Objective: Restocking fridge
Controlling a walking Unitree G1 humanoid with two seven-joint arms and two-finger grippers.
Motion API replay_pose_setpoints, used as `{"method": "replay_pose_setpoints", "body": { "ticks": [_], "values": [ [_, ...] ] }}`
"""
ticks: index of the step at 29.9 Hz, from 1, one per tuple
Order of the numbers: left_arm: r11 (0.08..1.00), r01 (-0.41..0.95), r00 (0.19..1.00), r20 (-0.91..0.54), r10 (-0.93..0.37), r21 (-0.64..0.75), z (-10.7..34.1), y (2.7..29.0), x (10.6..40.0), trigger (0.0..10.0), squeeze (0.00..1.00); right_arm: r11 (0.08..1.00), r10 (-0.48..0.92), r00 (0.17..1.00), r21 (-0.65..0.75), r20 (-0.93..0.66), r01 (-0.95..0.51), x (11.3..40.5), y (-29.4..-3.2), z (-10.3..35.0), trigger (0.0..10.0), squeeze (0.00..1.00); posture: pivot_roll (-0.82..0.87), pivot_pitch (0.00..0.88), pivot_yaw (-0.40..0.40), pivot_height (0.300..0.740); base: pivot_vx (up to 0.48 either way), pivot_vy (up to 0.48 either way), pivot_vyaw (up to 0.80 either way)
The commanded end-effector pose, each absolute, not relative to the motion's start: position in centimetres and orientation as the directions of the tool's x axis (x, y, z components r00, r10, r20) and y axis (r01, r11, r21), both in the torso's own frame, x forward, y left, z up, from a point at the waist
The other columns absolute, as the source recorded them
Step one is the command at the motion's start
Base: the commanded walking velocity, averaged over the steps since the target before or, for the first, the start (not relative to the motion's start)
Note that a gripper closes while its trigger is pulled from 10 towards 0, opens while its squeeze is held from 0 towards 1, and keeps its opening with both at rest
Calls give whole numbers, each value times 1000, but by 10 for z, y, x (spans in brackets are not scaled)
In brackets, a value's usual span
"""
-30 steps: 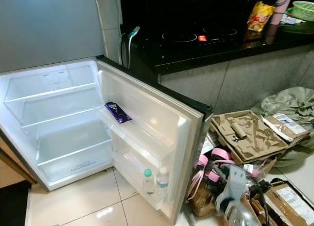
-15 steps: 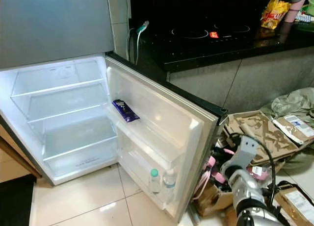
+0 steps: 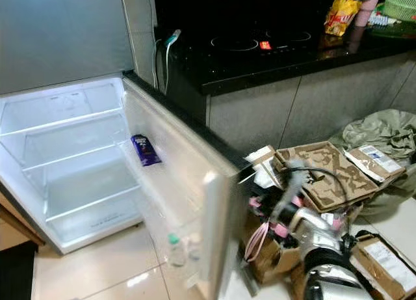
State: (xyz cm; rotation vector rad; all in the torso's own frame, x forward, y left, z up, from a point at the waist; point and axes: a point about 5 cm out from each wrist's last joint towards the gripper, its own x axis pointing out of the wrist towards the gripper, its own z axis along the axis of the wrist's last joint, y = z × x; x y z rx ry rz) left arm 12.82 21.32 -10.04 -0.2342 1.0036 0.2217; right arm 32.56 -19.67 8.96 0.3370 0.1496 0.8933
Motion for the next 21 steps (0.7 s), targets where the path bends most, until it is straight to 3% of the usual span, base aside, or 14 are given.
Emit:
{"method": "replay_pose_setpoints", "body": {
  "ticks": [1, 3, 4, 5, 6, 7, 8, 10, 12, 14, 16, 18, 21],
  "values": [
    [951, -298, 500, -863, 78, -86, -103, 213, 121, 10000, 0, 527, 827, 562, 344, 3, -777, 322, -192, 89, 10000, 0, -107, 0, 8, 740, 0, 0, 0],
    [950, -299, 501, -862, 77, -89, -103, 213, 122, 10000, 0, 367, 915, 402, 334, 38, -868, 314, -173, 94, 10000, 0, -108, 0, 7, 740, 0, 0, 0],
    [950, -299, 501, -862, 77, -89, -103, 213, 122, 10000, 0, 367, 915, 402, 334, 38, -868, 314, -173, 94, 10000, 0, -108, 0, 7, 740, 0, 0, 0],
    [950, -299, 501, -862, 76, -90, -103, 213, 122, 10000, 0, 247, 956, 285, 328, 72, -912, 305, -160, 101, 10000, 0, -108, 0, 7, 740, 0, 0, 0],
    [950, -299, 501, -862, 76, -90, -103, 213, 122, 10000, 0, 247, 956, 285, 328, 72, -912, 305, -160, 101, 10000, 0, -108, 0, 7, 740, 0, 0, 0],
    [950, -299, 501, -862, 75, -91, -103, 212, 121, 10000, 0, 150, 976, 193, 328, 102, -933, 297, -150, 106, 10000, 0, -108, 0, 7, 740, 0, 0, 0],
    [950, -299, 501, -862, 75, -91, -103, 212, 121, 10000, 0, 150, 976, 193, 328, 102, -933, 297, -150, 106, 10000, 0, -108, 0, 7, 740, 0, 0, 0],
    [949, -301, 499, -863, 75, -91, -103, 212, 120, 10000, 0, 0, 979, 66, 328, 190, -945, 285, -135, 120, 10000, 0, -110, 0, 9, 740, 0, 0, 0],
    [949, -302, 498, -864, 76, -91, -103, 212, 120, 10000, 0, -6, 974, 70, 332, 217, -943, 286, -135, 123, 10000, 0, -109, 0, 6, 740, 0, 0, 0],
    [948, -306, 496, -865, 77, -91, -104, 212, 119, 10000, 0, 325, 921, 374, 314, 110, -892, 312, -153, 100, 10000, 0, -109, 0, 6, 740, 0, 0, 0],
    [948, -306, 495, -865, 77, -91, -104, 212, 119, 10000, 0, 526, 832, 555, 320, -1, -788, 320, -167, 83, 10000, 0, -111, 0, 5, 740, 0, 0, 0],
    [948, -306, 494, -866, 76, -91, -104, 211, 119, 10000, 0, 660, 730, 677, 355, -94, -663, 320, -181, 69, 10000, 0, -111, 0, 5, 740, 0, 0, 0],
    [948, -305, 493, -867, 75, -92, -104, 210, 119, 10000, 0, 763, 626, 751, 367, -213, -532, 310, -197, 48, 10000, 0, -111, 0, 5, 740, 0, 0, 0]
  ]
}}
